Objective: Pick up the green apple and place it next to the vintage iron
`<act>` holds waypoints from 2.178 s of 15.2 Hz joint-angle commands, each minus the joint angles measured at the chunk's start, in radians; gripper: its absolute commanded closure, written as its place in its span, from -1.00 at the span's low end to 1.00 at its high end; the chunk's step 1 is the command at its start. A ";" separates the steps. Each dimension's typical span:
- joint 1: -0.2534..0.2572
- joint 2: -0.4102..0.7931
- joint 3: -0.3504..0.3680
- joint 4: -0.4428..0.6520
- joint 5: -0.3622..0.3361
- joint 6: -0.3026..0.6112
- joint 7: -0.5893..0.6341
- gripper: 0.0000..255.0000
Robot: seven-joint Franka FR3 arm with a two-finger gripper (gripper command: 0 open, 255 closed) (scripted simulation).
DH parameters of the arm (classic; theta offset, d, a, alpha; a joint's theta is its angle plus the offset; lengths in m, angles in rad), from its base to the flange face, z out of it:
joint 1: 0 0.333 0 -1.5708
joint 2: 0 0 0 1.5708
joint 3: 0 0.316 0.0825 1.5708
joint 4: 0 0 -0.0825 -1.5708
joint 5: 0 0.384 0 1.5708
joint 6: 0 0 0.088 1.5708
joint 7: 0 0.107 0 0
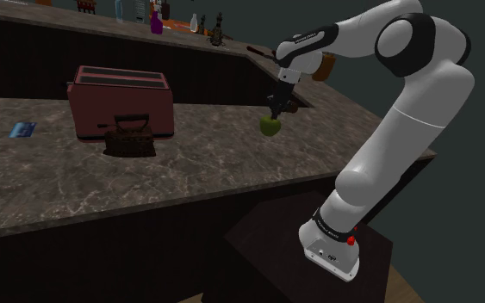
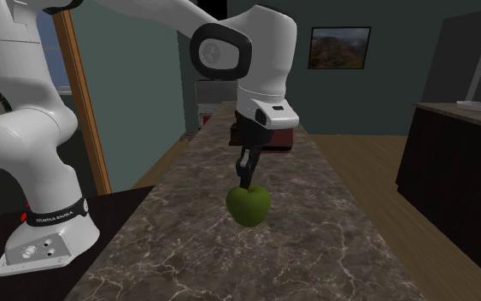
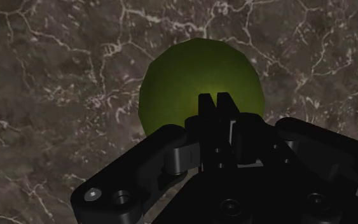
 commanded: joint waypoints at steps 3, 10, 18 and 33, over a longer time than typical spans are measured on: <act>0.000 0.000 0.000 0.000 0.000 0.000 0.000 1.00; 0.001 -0.028 0.000 0.038 -0.012 -0.064 0.013 1.00; 0.002 -0.062 0.001 0.110 -0.026 -0.167 0.030 1.00; 0.003 -0.088 0.003 0.283 -0.036 -0.364 0.051 1.00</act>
